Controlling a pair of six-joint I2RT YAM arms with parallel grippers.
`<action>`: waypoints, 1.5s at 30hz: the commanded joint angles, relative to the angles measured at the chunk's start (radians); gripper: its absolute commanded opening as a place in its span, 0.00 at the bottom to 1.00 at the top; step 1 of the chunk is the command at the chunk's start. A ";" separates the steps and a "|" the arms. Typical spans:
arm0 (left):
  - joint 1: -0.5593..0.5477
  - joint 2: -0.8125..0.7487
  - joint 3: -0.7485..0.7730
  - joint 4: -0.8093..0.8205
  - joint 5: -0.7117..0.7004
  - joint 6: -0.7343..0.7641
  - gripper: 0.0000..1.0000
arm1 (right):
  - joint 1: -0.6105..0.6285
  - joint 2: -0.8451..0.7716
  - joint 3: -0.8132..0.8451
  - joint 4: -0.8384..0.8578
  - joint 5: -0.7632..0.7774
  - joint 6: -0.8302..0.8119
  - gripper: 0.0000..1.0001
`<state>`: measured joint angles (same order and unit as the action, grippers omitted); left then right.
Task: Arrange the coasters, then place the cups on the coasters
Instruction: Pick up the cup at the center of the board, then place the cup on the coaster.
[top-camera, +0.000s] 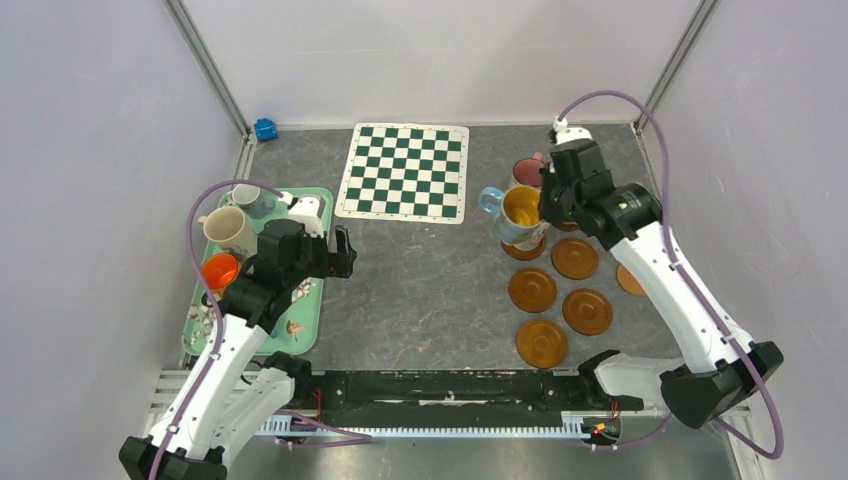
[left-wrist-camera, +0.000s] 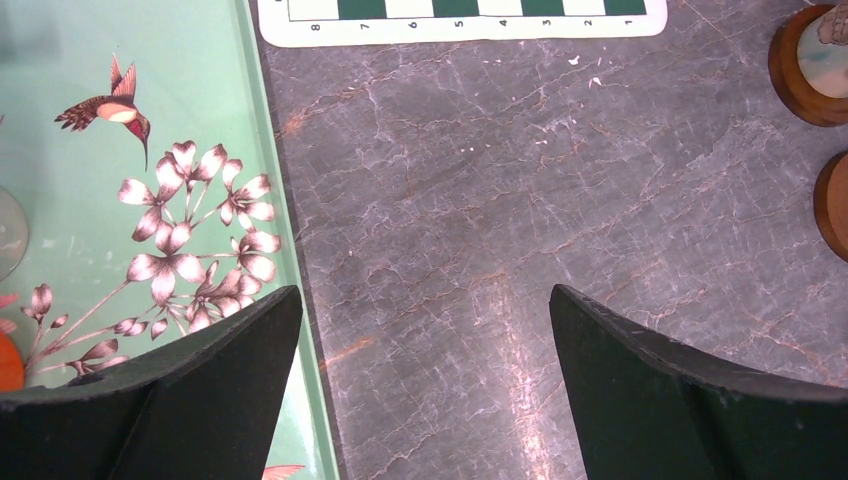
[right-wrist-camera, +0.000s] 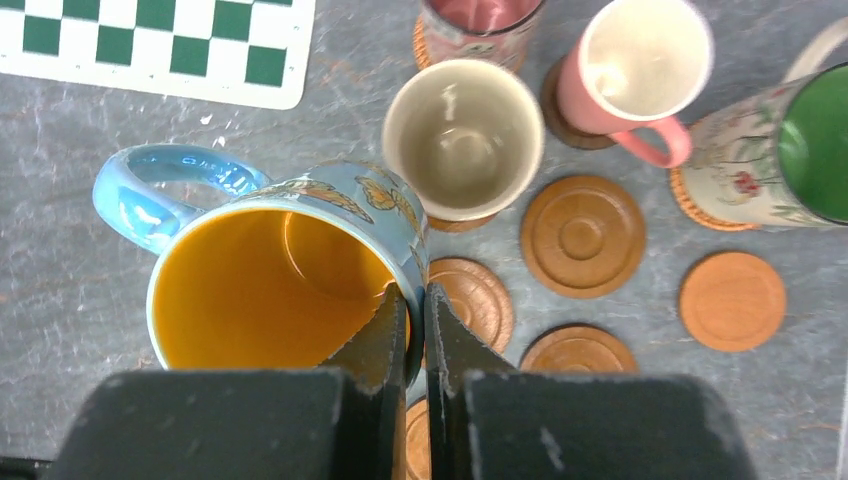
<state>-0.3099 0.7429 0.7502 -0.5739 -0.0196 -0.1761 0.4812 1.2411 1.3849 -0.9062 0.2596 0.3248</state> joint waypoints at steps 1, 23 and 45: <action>-0.004 -0.007 0.008 0.019 -0.009 -0.016 1.00 | -0.095 -0.069 0.147 0.025 0.002 -0.037 0.00; -0.015 -0.001 0.009 0.020 -0.023 -0.026 1.00 | -0.661 -0.124 -0.088 0.098 -0.256 -0.099 0.00; -0.046 -0.017 0.008 0.019 -0.055 -0.025 1.00 | -0.663 -0.115 -0.419 0.363 -0.278 -0.172 0.00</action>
<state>-0.3511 0.7422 0.7502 -0.5743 -0.0532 -0.1764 -0.1799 1.1194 0.9455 -0.6876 0.0162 0.1940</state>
